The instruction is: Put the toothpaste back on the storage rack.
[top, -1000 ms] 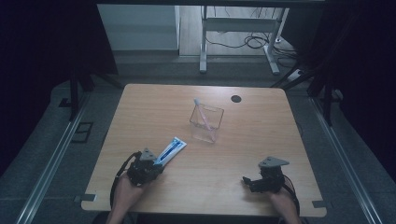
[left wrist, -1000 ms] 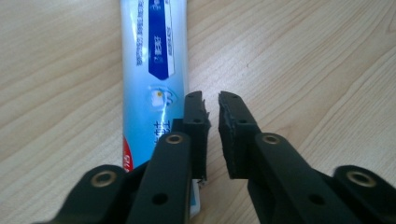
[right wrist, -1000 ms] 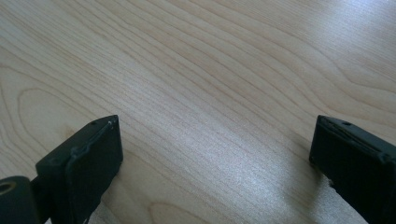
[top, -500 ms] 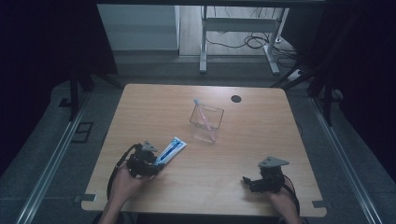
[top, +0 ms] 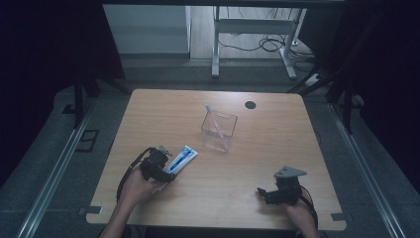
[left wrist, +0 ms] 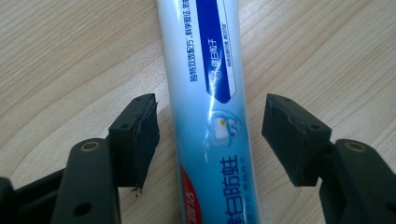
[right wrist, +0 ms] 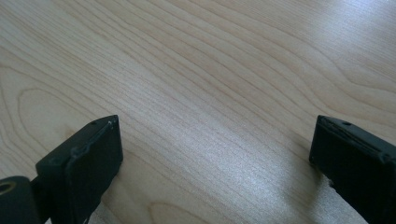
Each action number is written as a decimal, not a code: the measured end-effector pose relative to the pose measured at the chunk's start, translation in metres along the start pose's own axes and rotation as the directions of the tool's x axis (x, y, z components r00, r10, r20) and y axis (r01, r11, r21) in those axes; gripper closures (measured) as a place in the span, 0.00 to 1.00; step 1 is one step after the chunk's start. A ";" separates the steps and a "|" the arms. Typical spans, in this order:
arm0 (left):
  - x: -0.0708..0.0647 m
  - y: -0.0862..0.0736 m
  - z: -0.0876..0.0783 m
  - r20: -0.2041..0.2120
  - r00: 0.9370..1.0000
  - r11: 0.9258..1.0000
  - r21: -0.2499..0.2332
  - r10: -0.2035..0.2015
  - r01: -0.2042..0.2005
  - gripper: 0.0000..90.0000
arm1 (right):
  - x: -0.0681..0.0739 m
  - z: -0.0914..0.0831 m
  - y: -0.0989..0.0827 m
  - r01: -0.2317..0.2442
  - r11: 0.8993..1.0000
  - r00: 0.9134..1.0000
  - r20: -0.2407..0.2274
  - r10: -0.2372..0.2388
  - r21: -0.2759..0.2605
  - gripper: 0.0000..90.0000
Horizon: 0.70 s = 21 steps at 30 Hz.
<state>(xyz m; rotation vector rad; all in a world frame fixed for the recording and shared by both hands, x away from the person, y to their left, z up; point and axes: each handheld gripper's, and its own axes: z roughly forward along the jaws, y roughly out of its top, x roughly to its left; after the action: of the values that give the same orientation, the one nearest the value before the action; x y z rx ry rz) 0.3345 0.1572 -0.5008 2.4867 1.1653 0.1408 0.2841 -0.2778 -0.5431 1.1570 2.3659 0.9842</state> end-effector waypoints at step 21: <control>0.004 0.027 0.015 0.021 1.000 0.988 0.154 -0.001 -0.003 0.55 | 0.000 0.000 0.000 0.002 1.000 1.000 0.001 -0.002 0.001 0.02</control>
<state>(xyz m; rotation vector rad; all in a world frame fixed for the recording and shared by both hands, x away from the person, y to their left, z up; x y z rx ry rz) 0.3604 0.1397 -0.5041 2.6156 1.2082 0.0255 0.2841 -0.2779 -0.5430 1.1547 2.3665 0.9818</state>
